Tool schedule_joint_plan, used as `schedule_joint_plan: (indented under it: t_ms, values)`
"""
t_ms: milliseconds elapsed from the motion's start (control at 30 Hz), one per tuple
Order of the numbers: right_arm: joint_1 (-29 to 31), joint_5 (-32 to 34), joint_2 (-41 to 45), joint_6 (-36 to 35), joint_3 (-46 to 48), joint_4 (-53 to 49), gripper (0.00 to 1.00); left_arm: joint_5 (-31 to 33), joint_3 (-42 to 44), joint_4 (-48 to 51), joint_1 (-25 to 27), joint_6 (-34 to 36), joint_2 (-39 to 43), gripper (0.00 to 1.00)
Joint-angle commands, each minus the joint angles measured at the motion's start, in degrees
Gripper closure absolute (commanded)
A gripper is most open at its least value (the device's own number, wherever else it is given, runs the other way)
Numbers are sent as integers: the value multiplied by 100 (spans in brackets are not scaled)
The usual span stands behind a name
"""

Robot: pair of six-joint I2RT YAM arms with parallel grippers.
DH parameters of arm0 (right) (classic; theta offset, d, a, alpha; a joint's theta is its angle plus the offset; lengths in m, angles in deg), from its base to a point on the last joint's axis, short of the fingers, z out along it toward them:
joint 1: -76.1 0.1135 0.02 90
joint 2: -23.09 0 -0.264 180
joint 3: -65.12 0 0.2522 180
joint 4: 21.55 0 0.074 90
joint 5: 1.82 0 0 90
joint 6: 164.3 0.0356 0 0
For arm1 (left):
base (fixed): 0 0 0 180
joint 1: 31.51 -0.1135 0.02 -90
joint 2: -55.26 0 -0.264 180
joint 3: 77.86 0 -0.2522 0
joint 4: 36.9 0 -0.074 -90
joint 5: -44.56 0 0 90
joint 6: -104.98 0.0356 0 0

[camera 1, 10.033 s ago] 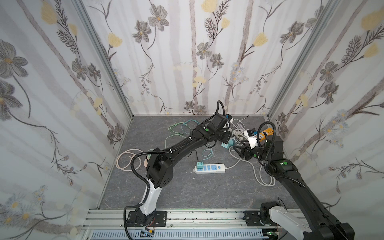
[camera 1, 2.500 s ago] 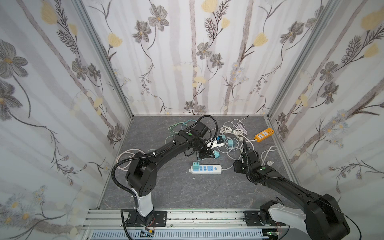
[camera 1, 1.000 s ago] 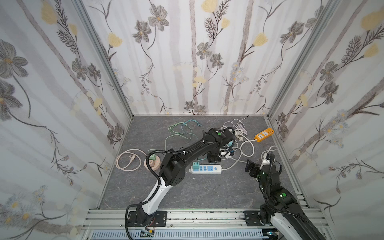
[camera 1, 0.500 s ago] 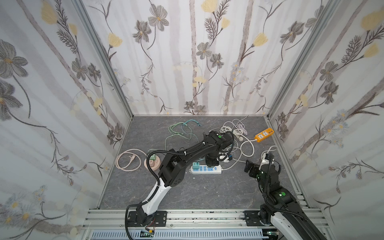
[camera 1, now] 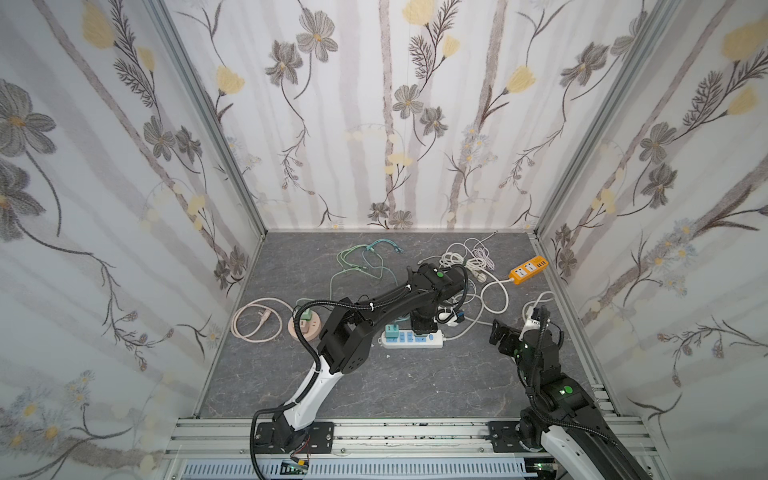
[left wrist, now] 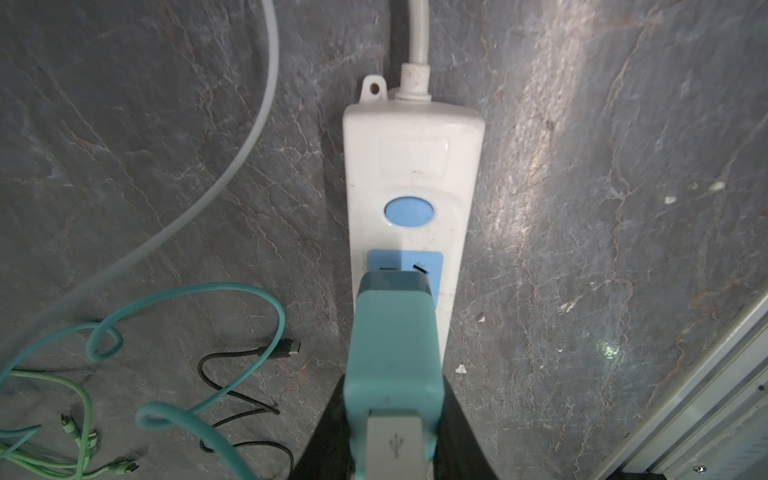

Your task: Insert the plug

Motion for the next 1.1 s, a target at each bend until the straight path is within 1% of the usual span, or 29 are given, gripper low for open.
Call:
schedule_joint_plan:
  t_ms: [0, 200, 333, 533, 700, 800, 967, 1000, 1067]
  values:
    - [2, 62, 39, 66, -1, 8, 1, 30, 67, -15, -13, 34, -54, 100]
    - [7, 62, 70, 88, -4, -39, 1, 57, 129, -158, -38, 36, -79, 100]
    - [2, 62, 69, 101, -5, -39, 1, -70, 126, -141, -81, 47, -70, 100]
    - [8, 53, 61, 126, -5, -46, 1, -71, 407, -252, -74, 97, -72, 100]
    - [6, 36, 93, 149, -9, -89, 1, -255, 957, -617, -80, 128, -89, 100]
    - [0, 18, 96, 171, 0, -124, 1, -313, 998, -551, -78, 1, -185, 100]
    - [7, 32, 96, 165, -32, -144, 1, -278, 989, -713, -78, -86, 1, 100]
    - [7, 40, 96, 172, -43, -144, 1, -219, 956, -772, -75, -80, 20, 99]
    - [3, 48, 105, 174, -38, -135, 1, -150, 806, -789, -90, -112, 4, 86]
